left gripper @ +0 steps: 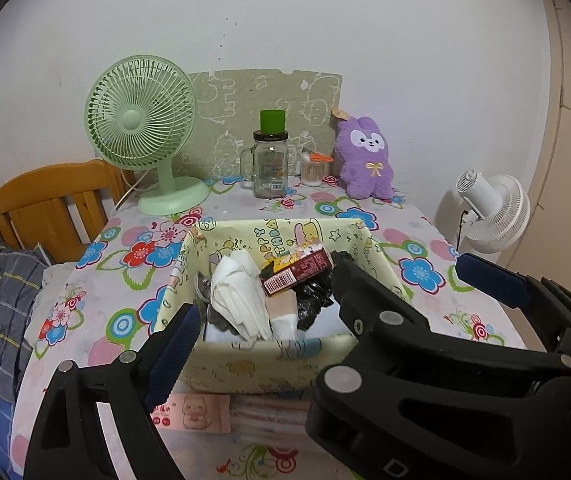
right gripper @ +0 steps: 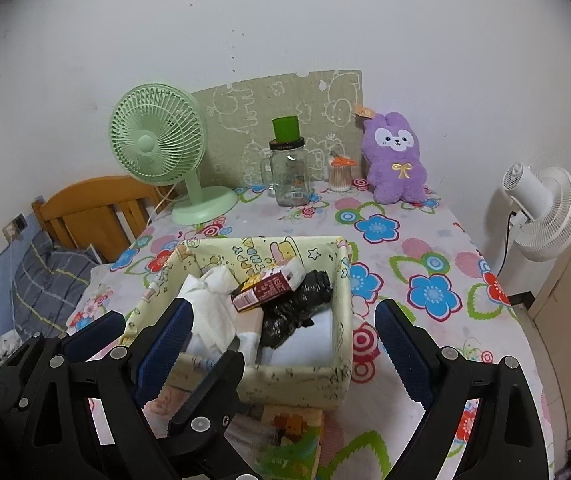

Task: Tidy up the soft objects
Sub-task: 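Withdraw both tools up and back out of the basket, then reach both tools toward the clear plastic tube pack and green tissue pack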

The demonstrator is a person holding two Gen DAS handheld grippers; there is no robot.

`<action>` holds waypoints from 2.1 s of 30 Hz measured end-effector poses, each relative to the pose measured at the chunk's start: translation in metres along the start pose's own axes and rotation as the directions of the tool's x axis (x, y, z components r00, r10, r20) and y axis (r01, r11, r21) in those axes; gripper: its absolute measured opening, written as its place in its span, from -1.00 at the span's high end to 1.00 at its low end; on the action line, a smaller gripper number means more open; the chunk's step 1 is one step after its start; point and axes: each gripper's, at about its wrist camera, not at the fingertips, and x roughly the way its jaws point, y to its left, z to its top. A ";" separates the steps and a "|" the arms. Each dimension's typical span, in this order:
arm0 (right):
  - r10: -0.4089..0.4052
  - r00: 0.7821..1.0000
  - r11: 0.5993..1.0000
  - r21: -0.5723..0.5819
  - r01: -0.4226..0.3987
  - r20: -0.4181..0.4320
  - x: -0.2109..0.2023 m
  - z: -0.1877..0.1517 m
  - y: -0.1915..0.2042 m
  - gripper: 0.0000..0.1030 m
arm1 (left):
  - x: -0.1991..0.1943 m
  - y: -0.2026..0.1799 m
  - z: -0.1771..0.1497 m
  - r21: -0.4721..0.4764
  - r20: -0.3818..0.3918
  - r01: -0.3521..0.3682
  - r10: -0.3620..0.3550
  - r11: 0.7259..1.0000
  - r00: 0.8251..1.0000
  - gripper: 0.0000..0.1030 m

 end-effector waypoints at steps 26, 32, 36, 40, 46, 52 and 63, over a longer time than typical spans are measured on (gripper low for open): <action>0.003 1.000 0.999 -0.035 -0.003 -0.009 -0.041 -0.054 0.000 -0.83 | -0.035 -0.016 -0.052 0.039 -0.010 0.020 -0.020 0.999 1.000 -0.78; 0.010 1.000 1.000 -0.025 -0.011 -0.027 -0.042 -0.065 -0.002 -0.83 | -0.034 -0.018 -0.062 0.043 -0.027 0.027 -0.026 0.999 0.999 -0.78; 0.001 0.999 1.000 -0.018 -0.001 -0.047 -0.037 -0.075 -0.006 -0.83 | -0.027 -0.021 -0.072 0.039 -0.050 0.038 -0.036 0.999 0.998 -0.78; -0.014 0.998 1.000 -0.012 0.013 -0.068 -0.031 -0.083 -0.011 -0.83 | -0.018 -0.023 -0.080 0.025 -0.075 0.051 -0.049 0.998 0.996 -0.78; -0.030 0.995 1.000 0.004 0.031 -0.096 -0.020 -0.090 -0.022 -0.83 | -0.002 -0.027 -0.085 0.010 -0.109 0.051 -0.049 0.999 0.993 -0.78; -0.044 0.993 0.999 0.024 0.047 -0.105 -0.009 -0.087 -0.037 -0.83 | 0.014 -0.036 -0.078 0.029 -0.122 0.051 -0.047 0.998 0.991 -0.78; -0.047 0.990 0.996 0.067 0.056 -0.129 0.016 -0.079 -0.057 -0.83 | 0.043 -0.039 -0.068 0.027 -0.145 0.022 -0.018 0.999 0.989 -0.77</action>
